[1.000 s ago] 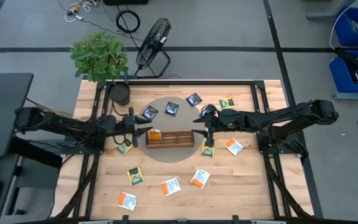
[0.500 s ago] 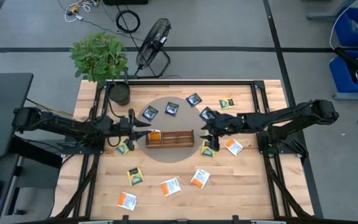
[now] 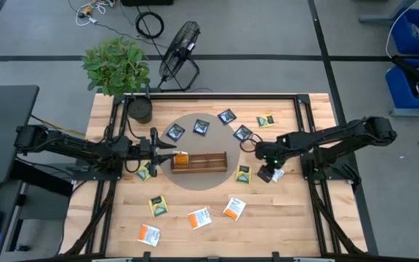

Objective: Pick & Place Tea
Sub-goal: Put the orange tea bag into the left compartment of the wooden organizer

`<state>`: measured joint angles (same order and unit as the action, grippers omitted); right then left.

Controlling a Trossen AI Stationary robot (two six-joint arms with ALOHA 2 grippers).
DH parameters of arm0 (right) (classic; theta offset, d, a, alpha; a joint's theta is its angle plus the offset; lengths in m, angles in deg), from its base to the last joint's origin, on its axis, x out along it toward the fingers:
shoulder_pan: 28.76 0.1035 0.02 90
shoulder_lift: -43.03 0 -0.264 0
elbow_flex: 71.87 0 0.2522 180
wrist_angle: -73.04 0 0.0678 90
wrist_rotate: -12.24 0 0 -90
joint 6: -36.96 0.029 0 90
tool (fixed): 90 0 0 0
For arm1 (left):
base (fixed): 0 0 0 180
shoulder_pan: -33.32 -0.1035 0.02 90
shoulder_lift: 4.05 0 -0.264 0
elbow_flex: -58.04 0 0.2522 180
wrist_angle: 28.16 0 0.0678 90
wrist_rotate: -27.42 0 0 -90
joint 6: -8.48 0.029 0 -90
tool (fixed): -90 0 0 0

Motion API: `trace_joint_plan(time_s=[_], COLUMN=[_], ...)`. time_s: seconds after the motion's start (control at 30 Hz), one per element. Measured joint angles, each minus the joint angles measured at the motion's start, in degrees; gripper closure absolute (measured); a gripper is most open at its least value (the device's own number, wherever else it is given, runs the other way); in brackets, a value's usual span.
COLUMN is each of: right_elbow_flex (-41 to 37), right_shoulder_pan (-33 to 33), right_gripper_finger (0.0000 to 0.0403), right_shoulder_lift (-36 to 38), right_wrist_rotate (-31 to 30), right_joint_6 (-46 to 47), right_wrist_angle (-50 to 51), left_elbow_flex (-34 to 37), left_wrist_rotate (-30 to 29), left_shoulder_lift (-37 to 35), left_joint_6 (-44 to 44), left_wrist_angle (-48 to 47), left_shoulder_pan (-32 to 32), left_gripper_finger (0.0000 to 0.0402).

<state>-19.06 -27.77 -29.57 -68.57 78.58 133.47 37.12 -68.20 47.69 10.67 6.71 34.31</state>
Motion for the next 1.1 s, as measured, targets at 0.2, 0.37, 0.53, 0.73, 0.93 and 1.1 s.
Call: trace_joint_plan(time_s=[0.2,0.37,0.53,0.73,0.93,1.1], right_elbow_flex=[0.0,0.0,0.0,-2.1,-8.1,-10.4], right_shoulder_pan=[0.0,0.4,1.4,2.7,3.1,3.1], right_gripper_finger=[0.0199,0.0199,0.0199,0.0199,0.0199,0.0199], right_shoulder_lift=[2.2,2.9,2.8,1.0,0.9,1.0], right_wrist_rotate=[-1.4,-4.2,-4.9,-7.2,-4.6,-4.3], right_joint_6=[4.3,7.9,9.2,10.3,13.1,12.4], right_wrist_angle=[7.2,11.5,12.2,10.2,5.6,0.2], left_elbow_flex=[0.0,0.0,0.0,0.0,0.0,0.0], left_wrist_rotate=[0.0,0.0,0.0,0.0,0.0,0.0], left_shoulder_lift=[0.0,0.0,0.0,0.0,0.0,0.0], left_joint_6=[0.5,0.6,0.6,0.4,0.0,0.0], left_wrist_angle=[0.0,-0.3,-0.3,-0.5,-0.4,0.0], left_shoulder_pan=[0.0,0.0,0.0,0.0,0.0,0.0], left_gripper_finger=[0.0257,0.0257,0.0257,0.0257,0.0257,0.0257])
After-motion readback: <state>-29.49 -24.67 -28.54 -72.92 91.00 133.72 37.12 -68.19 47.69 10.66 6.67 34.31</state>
